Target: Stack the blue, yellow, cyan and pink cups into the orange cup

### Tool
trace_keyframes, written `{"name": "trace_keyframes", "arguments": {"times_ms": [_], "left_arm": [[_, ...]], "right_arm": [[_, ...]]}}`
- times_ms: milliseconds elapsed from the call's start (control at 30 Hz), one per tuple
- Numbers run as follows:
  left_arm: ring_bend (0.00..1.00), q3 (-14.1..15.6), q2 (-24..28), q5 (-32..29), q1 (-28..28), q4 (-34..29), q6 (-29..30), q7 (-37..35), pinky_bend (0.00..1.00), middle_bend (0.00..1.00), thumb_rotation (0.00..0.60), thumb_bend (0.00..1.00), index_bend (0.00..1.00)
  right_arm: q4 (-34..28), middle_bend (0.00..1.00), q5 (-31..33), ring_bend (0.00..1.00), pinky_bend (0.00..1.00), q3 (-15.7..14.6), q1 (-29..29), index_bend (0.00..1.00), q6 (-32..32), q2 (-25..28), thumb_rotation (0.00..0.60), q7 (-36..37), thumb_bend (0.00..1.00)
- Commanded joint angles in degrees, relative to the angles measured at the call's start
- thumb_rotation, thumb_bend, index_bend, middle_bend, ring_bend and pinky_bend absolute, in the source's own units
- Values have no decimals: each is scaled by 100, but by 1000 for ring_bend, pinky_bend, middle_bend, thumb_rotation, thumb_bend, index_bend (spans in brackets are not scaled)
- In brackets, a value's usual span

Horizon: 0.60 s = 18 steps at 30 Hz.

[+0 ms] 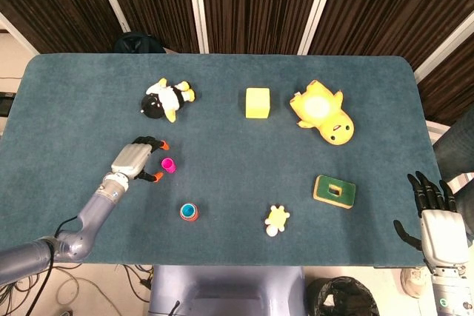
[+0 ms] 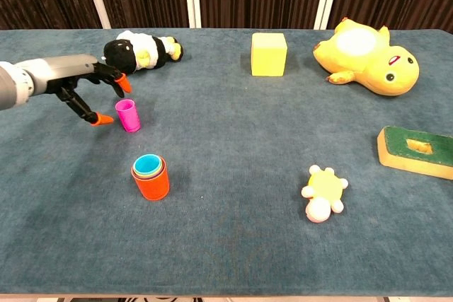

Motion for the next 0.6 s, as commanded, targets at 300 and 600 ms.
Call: {"name": "trace_keyframes", "arguments": {"times_ms": [300,600], "left_arm": [[104,-6,-257,13,-111,177,-88,107,109,246,600,264,362],[109,-9,-286,1,-111,200,-8,220,109,272,600,280,407]], "right_arm": [[13,72,19,136,61,16,-2,49,8,12,600,40,324],[13,72,10,136,61,9,-2,49,8,16,600,47,324]]}}
